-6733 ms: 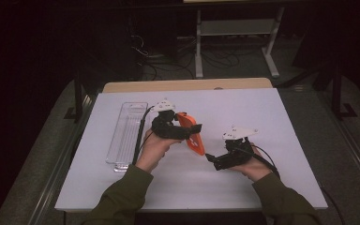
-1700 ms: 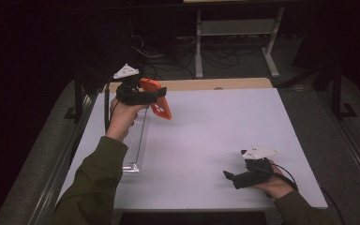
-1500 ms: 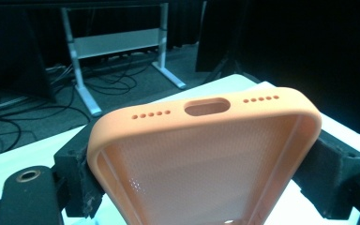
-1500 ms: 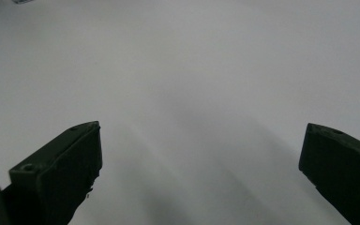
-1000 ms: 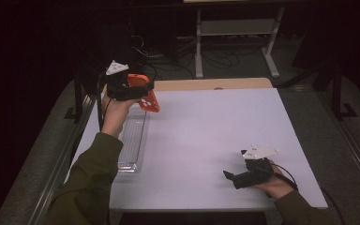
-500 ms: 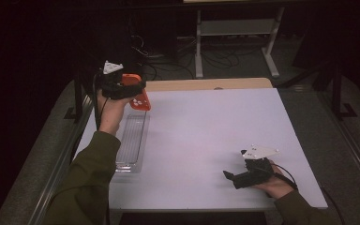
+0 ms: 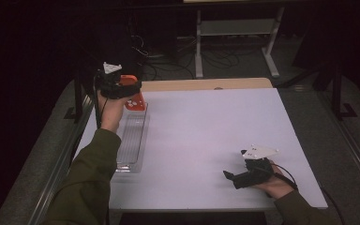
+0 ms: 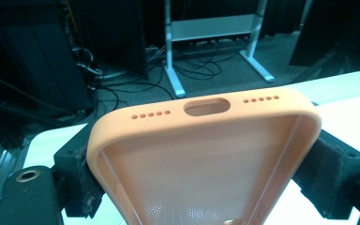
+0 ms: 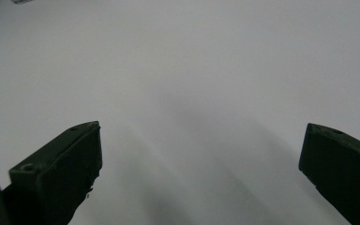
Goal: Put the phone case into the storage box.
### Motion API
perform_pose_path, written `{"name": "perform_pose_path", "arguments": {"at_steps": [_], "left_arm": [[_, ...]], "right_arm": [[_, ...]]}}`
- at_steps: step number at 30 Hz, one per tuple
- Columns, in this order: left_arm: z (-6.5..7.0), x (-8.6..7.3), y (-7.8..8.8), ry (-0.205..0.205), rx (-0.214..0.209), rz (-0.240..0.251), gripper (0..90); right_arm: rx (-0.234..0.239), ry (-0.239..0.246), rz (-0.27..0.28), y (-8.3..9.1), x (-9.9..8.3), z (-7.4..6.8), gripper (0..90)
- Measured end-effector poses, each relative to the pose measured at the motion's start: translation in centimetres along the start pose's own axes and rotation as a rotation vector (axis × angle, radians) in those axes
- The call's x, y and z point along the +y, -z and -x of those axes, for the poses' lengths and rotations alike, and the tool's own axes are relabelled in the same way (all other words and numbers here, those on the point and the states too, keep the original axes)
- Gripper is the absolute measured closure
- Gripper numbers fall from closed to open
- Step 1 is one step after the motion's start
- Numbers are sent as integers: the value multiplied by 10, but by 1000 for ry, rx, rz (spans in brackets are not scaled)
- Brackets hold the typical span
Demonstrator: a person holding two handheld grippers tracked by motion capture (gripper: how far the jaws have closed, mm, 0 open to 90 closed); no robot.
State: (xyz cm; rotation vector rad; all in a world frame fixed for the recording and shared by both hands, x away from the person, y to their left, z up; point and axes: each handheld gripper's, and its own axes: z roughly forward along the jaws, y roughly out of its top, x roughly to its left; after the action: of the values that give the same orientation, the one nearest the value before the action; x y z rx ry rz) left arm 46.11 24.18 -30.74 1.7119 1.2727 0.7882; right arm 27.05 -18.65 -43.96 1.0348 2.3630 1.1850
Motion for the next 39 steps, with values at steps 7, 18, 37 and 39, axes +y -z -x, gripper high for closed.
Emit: {"name": "perform_pose_path", "arguments": {"at_steps": [7, 18, 37, 39], "left_arm": [[-1, -4, -11, -8, 36, -36, 155], [-2, -11, -22, -5, 51, -72, 154], [-1, -26, -37, -20, 63, -132, 153], [0, -27, -39, -21, 63, -138, 153]], "right_arm": [[1, 0, 0, 0, 0, 0, 0], [2, -4, 4, 1, 0, 0, 0], [4, -4, 4, 1, 0, 0, 0], [4, -4, 5, 1, 0, 0, 0]]}}
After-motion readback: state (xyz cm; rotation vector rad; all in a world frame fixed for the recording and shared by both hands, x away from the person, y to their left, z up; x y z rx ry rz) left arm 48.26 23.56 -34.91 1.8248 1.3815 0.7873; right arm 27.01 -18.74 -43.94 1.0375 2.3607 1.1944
